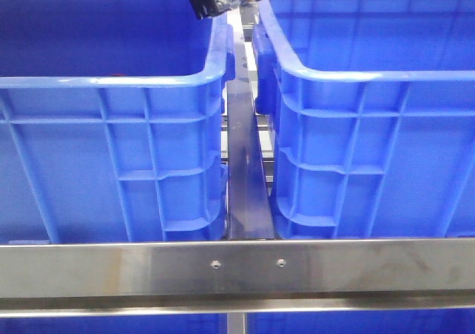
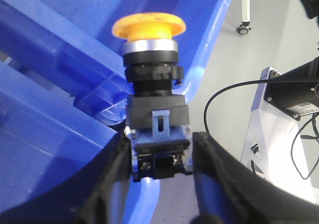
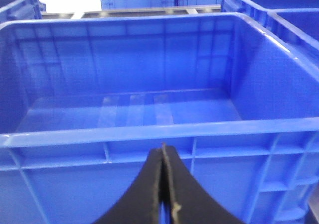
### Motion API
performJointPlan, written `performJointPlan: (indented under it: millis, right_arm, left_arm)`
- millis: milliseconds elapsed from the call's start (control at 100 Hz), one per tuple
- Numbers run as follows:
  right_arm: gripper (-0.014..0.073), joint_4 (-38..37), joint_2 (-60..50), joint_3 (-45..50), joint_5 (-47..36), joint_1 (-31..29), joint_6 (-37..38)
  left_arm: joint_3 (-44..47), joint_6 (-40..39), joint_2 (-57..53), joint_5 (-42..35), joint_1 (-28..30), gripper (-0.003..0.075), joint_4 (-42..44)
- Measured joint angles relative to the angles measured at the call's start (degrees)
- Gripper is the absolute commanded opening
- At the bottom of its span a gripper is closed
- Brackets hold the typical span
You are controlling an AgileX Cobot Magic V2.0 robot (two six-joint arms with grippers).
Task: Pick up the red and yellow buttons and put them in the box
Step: 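Lift the yellow button with the left gripper toward the gap between bins, then grasp the yellow button's cap with the right gripper from the left gripper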
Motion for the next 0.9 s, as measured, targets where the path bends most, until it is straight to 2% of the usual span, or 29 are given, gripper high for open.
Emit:
performJointPlan:
  millis: [150, 300, 390, 460, 530, 590, 600, 630, 680, 730, 900]
  right_arm:
    - [-0.0069, 0.12, 2.14, -6.45, 10.68, 0.0, 0.0]
    - [-0.0068, 1.04, 8.83, -13.33, 18.62, 0.0, 0.0]
    - [-0.0036, 2.51, 13.55, -17.83, 23.09, 0.0, 0.0]
    - [0.0061, 4.6, 17.42, -21.43, 26.45, 0.0, -0.25]
    - [0.0215, 7.63, 21.21, -24.95, 29.41, 0.0, -1.22]
    - [0.0392, 10.98, 23.98, -27.65, 31.44, 0.0, -2.19]
    - [0.0392, 11.39, 24.64, -28.29, 31.63, 0.0, -2.39]
    - [0.0471, 13.16, 25.88, -29.53, 32.05, 0.0, -2.8]
    - [0.0552, 17.21, 27.76, -31.46, 32.42, 0.0, -3.62]
    - [0.0591, 21.21, 29.39, -33.12, 32.42, 0.0, -4.83]
    - [0.0589, 38.57, 34.59, -36.23, 31.32, 0.0, -13.36]
  left_arm:
    - [0.0, 0.0, 0.0, 0.0, 0.0, 0.0227, 0.0]
    - [0.0, 0.0, 0.0, 0.0, 0.0, 0.0227, 0.0]
    - [0.0, 0.0, 0.0, 0.0, 0.0, 0.0227, 0.0]
    - [0.0, 0.0, 0.0, 0.0, 0.0, 0.0227, 0.0]
    - [0.0, 0.0, 0.0, 0.0, 0.0, 0.0227, 0.0]
    - [0.0, 0.0, 0.0, 0.0, 0.0, 0.0227, 0.0]
    - [0.0, 0.0, 0.0, 0.0, 0.0, 0.0227, 0.0]
    - [0.0, 0.0, 0.0, 0.0, 0.0, 0.0227, 0.0]
    - [0.0, 0.0, 0.0, 0.0, 0.0, 0.0227, 0.0]
    - [0.0, 0.0, 0.0, 0.0, 0.0, 0.0227, 0.0]
    - [0.0, 0.0, 0.0, 0.0, 0.0, 0.0227, 0.0]
